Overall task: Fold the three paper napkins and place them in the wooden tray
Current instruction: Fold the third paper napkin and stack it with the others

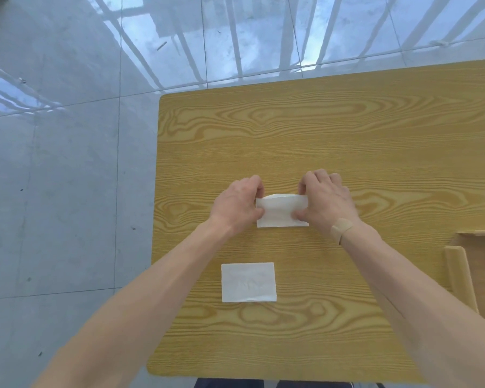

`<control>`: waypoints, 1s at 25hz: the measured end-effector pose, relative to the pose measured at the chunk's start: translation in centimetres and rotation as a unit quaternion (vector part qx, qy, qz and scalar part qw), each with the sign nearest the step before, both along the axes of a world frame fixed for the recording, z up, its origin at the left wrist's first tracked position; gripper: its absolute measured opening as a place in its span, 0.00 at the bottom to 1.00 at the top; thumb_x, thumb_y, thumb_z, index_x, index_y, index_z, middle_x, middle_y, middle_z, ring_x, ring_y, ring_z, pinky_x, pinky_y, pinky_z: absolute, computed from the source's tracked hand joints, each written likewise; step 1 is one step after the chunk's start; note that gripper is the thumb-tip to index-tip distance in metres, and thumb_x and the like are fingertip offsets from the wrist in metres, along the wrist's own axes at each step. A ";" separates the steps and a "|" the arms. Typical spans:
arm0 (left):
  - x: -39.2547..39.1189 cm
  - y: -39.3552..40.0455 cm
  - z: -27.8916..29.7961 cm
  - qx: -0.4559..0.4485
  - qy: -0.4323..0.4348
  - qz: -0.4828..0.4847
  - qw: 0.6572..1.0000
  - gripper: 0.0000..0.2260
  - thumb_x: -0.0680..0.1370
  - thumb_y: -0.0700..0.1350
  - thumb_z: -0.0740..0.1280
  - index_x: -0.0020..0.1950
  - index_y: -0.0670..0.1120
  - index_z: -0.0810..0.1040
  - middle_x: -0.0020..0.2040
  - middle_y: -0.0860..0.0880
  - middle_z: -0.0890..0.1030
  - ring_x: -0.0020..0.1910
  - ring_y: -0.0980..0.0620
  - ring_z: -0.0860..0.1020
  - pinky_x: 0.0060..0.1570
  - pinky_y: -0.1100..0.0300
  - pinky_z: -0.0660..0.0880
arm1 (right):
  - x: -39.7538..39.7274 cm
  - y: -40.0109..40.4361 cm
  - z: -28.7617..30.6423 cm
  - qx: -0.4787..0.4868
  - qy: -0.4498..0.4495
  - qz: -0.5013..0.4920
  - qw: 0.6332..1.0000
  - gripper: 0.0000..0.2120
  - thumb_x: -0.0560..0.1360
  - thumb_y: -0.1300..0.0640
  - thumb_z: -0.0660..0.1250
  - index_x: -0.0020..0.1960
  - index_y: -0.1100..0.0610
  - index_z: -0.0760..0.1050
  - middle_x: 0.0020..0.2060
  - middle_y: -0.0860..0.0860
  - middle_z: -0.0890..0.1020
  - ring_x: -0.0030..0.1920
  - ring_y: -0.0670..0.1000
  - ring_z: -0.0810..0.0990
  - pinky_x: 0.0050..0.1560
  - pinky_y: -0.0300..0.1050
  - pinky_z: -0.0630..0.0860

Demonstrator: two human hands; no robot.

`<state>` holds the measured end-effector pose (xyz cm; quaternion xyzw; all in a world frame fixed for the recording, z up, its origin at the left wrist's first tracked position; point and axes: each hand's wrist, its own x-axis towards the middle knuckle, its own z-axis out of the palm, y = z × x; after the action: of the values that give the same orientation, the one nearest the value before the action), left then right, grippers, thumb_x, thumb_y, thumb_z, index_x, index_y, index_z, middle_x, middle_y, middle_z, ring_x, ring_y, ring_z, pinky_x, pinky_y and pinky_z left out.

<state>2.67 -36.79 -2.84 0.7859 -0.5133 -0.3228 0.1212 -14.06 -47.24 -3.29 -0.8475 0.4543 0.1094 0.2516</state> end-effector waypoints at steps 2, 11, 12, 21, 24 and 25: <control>0.3 0.4 0.3 -0.014 0.057 0.002 0.998 0.12 0.71 0.37 0.69 0.47 0.50 0.71 0.42 0.53 0.76 0.42 0.49 0.75 0.45 0.45 0.77 | 0.0 0.3 0.3 0.040 -0.037 -0.016 0.998 0.20 0.66 0.55 0.73 0.51 0.48 0.66 0.47 0.49 0.76 0.50 0.53 0.68 0.47 0.49 0.66; 2.3 4.2 2.7 -0.121 0.226 0.152 0.954 0.07 0.70 0.39 0.77 0.41 0.47 0.80 0.40 0.54 0.82 0.39 0.57 0.77 0.41 0.70 0.71 | -0.7 3.9 3.0 0.090 -0.312 -0.095 0.941 0.09 0.69 0.55 0.75 0.40 0.46 0.76 0.41 0.41 0.79 0.41 0.46 0.75 0.45 0.42 0.72; 2.2 4.7 2.6 -0.122 0.239 0.165 0.949 0.07 0.70 0.39 0.77 0.40 0.48 0.80 0.39 0.56 0.81 0.38 0.59 0.77 0.40 0.72 0.71 | -0.7 4.3 2.9 0.090 -0.320 -0.100 0.938 0.09 0.68 0.55 0.75 0.40 0.46 0.76 0.41 0.41 0.80 0.39 0.45 0.75 0.44 0.41 0.72; 0.7 7.0 -0.6 -0.064 0.249 0.227 0.939 0.03 0.75 0.43 0.74 0.46 0.47 0.82 0.36 0.61 0.79 0.29 0.60 0.71 0.35 0.68 0.69 | -1.4 6.3 -0.9 0.129 -0.269 -0.191 0.935 0.07 0.70 0.53 0.74 0.41 0.41 0.79 0.35 0.40 0.79 0.35 0.45 0.75 0.38 0.40 0.70; 0.2 7.8 -0.1 -0.079 0.266 0.262 0.924 0.02 0.75 0.44 0.74 0.45 0.49 0.83 0.36 0.61 0.79 0.29 0.61 0.71 0.34 0.69 0.70 | -1.9 7.2 -0.7 0.155 -0.288 -0.221 0.919 0.04 0.69 0.50 0.74 0.41 0.43 0.80 0.35 0.42 0.82 0.34 0.41 0.75 0.36 0.33 0.71; -0.1 8.4 0.1 -0.083 0.276 0.277 0.917 0.02 0.75 0.44 0.73 0.45 0.50 0.83 0.36 0.61 0.79 0.29 0.60 0.72 0.34 0.69 0.70 | -2.0 7.7 -0.4 0.171 -0.302 -0.235 0.908 0.04 0.69 0.50 0.74 0.42 0.43 0.80 0.35 0.42 0.83 0.33 0.40 0.75 0.35 0.31 0.71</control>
<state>2.56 -28.42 -2.70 0.7635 -0.2459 -0.4367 0.4072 -16.05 -39.49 -3.73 -0.6524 0.5172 -0.1382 0.5364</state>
